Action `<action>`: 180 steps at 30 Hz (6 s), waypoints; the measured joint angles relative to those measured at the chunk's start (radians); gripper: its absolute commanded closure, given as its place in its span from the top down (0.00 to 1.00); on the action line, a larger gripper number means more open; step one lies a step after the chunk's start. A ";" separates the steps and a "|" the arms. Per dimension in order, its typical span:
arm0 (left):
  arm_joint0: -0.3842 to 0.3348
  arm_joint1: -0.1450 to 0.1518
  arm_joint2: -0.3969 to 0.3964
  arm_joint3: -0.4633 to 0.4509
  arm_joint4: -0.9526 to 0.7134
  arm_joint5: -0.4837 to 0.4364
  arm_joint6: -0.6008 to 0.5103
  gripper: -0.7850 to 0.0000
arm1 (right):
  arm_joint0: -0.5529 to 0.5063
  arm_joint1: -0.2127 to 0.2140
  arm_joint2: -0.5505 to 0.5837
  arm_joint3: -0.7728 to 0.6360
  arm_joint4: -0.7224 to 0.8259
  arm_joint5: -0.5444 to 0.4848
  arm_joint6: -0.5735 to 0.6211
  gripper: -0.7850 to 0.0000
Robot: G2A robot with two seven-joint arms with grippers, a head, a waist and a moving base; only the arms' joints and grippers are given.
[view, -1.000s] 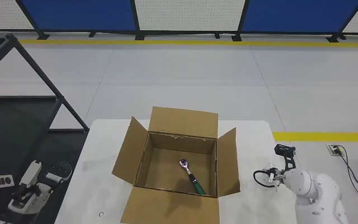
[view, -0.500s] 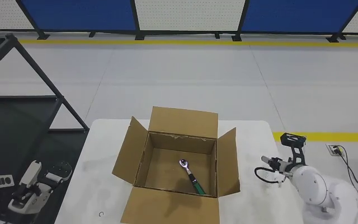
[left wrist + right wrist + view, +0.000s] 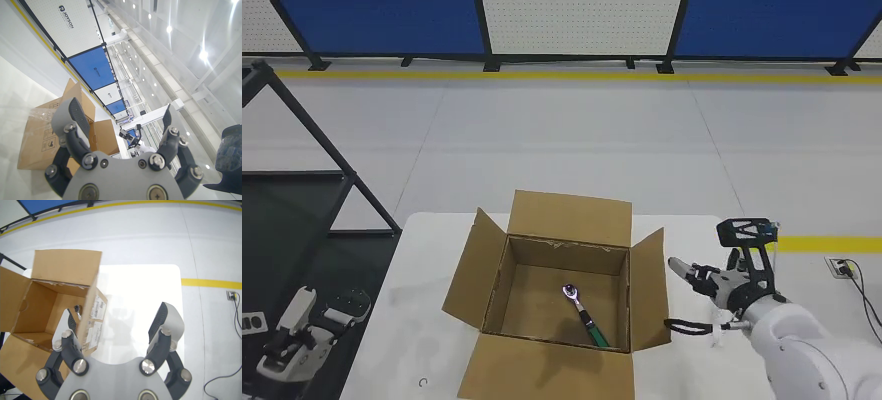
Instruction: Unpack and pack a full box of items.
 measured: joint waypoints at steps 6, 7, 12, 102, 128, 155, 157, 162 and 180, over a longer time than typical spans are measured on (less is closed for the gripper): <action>-0.010 0.001 -0.033 0.018 -0.018 -0.005 0.017 1.00 | 0.124 -0.010 -0.207 -0.007 -0.052 -0.026 0.066 1.00; -0.012 0.001 -0.041 0.025 -0.020 -0.005 0.019 1.00 | 0.152 -0.013 -0.243 0.011 -0.057 -0.025 0.082 1.00; -0.018 0.003 -0.090 0.069 -0.040 -0.002 0.013 1.00 | 0.339 -0.044 -0.436 0.206 -0.050 0.015 0.169 1.00; -0.012 0.004 -0.109 0.087 -0.058 -0.009 -0.001 1.00 | 0.377 -0.163 -0.466 0.395 0.022 0.011 0.203 0.00; -0.012 0.004 -0.109 0.087 -0.058 -0.009 -0.001 1.00 | 0.091 -0.119 0.011 -0.072 -0.133 0.098 0.307 0.00; -0.012 0.004 -0.109 0.087 -0.058 -0.009 -0.001 1.00 | -0.108 -0.096 0.069 0.479 0.001 0.027 0.061 0.00; -0.012 0.004 -0.109 0.087 -0.058 -0.009 -0.001 1.00 | -0.094 -0.094 0.067 0.510 -0.004 0.033 0.052 0.00; -0.012 0.004 -0.109 0.087 -0.058 -0.009 -0.001 1.00 | -0.069 -0.089 0.071 0.572 -0.010 0.042 0.045 0.00; -0.012 0.004 -0.109 0.087 -0.058 -0.009 -0.001 1.00 | -0.032 -0.076 0.055 0.655 -0.014 0.070 0.039 0.27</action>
